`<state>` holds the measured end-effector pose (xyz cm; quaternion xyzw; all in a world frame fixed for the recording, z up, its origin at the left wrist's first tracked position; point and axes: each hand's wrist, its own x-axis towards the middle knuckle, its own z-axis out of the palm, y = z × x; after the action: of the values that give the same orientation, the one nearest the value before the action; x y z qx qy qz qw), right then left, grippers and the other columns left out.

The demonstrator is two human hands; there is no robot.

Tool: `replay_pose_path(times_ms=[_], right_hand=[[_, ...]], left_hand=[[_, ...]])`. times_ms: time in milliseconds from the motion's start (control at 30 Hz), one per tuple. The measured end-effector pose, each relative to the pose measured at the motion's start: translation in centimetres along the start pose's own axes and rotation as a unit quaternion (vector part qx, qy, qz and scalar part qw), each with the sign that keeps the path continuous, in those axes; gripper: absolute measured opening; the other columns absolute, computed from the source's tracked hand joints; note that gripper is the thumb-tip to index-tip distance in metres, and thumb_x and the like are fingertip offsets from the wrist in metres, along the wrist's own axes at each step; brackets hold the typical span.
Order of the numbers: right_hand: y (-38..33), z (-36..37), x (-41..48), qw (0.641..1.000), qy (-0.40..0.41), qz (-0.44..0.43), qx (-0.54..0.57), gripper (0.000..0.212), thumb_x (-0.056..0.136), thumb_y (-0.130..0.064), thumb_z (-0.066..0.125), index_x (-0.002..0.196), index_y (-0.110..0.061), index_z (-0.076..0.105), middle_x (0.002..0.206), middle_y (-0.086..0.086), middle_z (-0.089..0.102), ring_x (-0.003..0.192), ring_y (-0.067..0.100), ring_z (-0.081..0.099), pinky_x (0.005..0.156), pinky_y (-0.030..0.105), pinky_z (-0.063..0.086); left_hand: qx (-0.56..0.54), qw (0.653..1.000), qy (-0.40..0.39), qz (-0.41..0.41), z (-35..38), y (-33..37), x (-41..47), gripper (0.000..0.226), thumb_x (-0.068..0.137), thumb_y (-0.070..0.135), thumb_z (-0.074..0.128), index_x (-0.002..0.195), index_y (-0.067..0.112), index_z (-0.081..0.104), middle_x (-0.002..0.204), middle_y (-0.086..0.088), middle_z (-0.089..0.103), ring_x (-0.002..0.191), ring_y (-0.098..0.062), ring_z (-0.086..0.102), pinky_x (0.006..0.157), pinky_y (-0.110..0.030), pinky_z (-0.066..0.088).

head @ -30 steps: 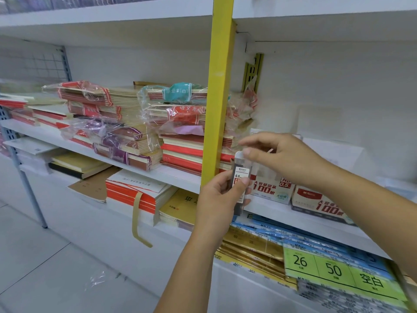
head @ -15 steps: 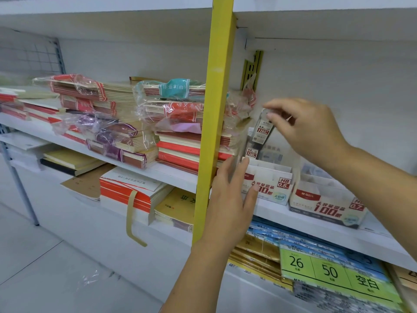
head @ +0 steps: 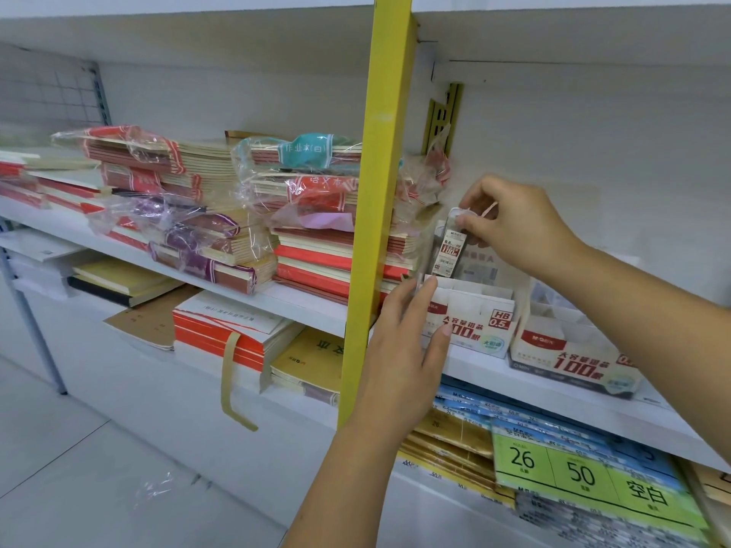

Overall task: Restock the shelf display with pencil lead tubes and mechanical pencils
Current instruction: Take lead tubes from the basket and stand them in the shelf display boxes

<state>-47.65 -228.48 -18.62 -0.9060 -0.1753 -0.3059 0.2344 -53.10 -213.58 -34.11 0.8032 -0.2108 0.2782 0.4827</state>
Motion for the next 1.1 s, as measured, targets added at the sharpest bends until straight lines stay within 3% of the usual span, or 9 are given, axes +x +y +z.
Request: replay_pose_path(times_ms=[100,300,400,500,633,767,967,1033,1100], right_hand=[[0.6,0.8,-0.1,0.994,-0.032,-0.035,-0.1,0.01,0.088,-0.026,0.068,0.098,-0.022,0.067,0.093,-0.003,0.054,0.08,0.015,0.057,0.067,0.023,0.042],[-0.5,-0.5,-1.2,0.977,-0.07,-0.052,-0.195,0.029,0.096,-0.03,0.056,0.125,-0.029,0.063,0.106,0.0,0.049,0.099,0.019,0.048,0.08,0.034,0.042],[-1.7,-2.7,-5.1,0.991,0.014,-0.063,-0.116,0.029,0.098,-0.023,0.051,0.124,-0.027,0.061,0.099,-0.01,0.052,0.088,0.007,0.049,0.075,0.021,0.039],[-2.7,-4.5,-12.3,0.996,0.068,-0.048,0.037,0.018,0.096,-0.022,0.052,0.108,-0.03,0.064,0.084,-0.017,0.06,0.078,0.004,0.057,0.064,0.012,0.041],[-0.4,-3.4,-22.4,0.976,-0.024,0.115,0.184,0.017,0.094,-0.017,0.059,0.092,-0.032,0.068,0.076,-0.007,0.069,0.066,0.012,0.062,0.06,0.019,0.049],[5.7,2.6,-32.6,0.911,-0.199,0.316,0.176,0.015,0.096,-0.017,0.057,0.101,-0.027,0.067,0.093,0.005,0.069,0.084,0.022,0.066,0.068,0.026,0.049],[13.2,13.9,-47.3,0.82,-0.354,0.438,0.098,0.025,0.086,-0.029,0.068,0.111,-0.025,0.063,0.114,0.001,0.064,0.103,0.021,0.062,0.091,0.036,0.049],[14.3,16.2,-50.8,0.795,-0.387,0.458,0.091,0.046,0.084,-0.03,0.072,0.128,-0.026,0.056,0.129,0.0,0.056,0.112,0.019,0.057,0.095,0.031,0.046],[14.9,17.7,-53.7,0.777,-0.399,0.481,0.079,0.066,0.081,-0.027,0.075,0.139,-0.025,0.045,0.146,0.006,0.041,0.121,0.022,0.051,0.093,0.025,0.041]], left_hand=[[-0.002,1.0,-0.003,0.001,0.0,-0.1,0.0,0.056,0.104,0.034,0.049,0.154,0.042,0.025,0.153,0.022,0.02,0.138,0.002,0.026,0.107,-0.035,0.05],[0.007,1.0,-0.026,-0.002,-0.4,0.4,-0.3,0.057,0.104,0.036,0.048,0.155,0.045,0.022,0.162,0.021,0.018,0.139,0.012,0.015,0.112,-0.016,0.03],[0.021,1.0,0.02,0.001,-0.8,1.6,-1.6,0.054,0.103,0.03,0.052,0.153,0.036,0.032,0.16,0.014,0.026,0.144,0.0,0.021,0.113,-0.018,0.027],[0.035,0.996,0.076,0.034,-0.8,2.9,-4.2,0.041,0.097,0.024,0.057,0.138,0.024,0.052,0.138,0.006,0.049,0.129,-0.007,0.042,0.105,-0.018,0.035],[0.048,0.991,-0.121,0.028,1.2,1.8,-10.1,0.035,0.097,0.021,0.058,0.132,0.019,0.058,0.123,0.002,0.054,0.114,-0.016,0.053,0.095,-0.026,0.043],[0.091,0.921,-0.37,-0.084,4.8,-3.1,-17.8,0.04,0.1,0.025,0.058,0.139,0.019,0.052,0.14,-0.005,0.048,0.125,-0.022,0.051,0.102,-0.031,0.04],[0.086,0.838,-0.467,-0.269,9.2,-10.4,-29.5,0.042,0.095,0.021,0.066,0.135,0.011,0.057,0.134,-0.013,0.058,0.127,-0.029,0.053,0.1,-0.027,0.036],[0.075,0.821,-0.482,-0.298,10.1,-12.1,-32.5,0.05,0.093,0.018,0.068,0.14,0.023,0.051,0.142,-0.001,0.053,0.134,-0.024,0.047,0.103,-0.013,0.031],[0.054,0.83,-0.459,-0.312,11.0,-13.7,-34.4,0.055,0.088,0.006,0.07,0.125,0.043,0.05,0.123,0.024,0.054,0.126,-0.02,0.052,0.091,0.004,0.028]])
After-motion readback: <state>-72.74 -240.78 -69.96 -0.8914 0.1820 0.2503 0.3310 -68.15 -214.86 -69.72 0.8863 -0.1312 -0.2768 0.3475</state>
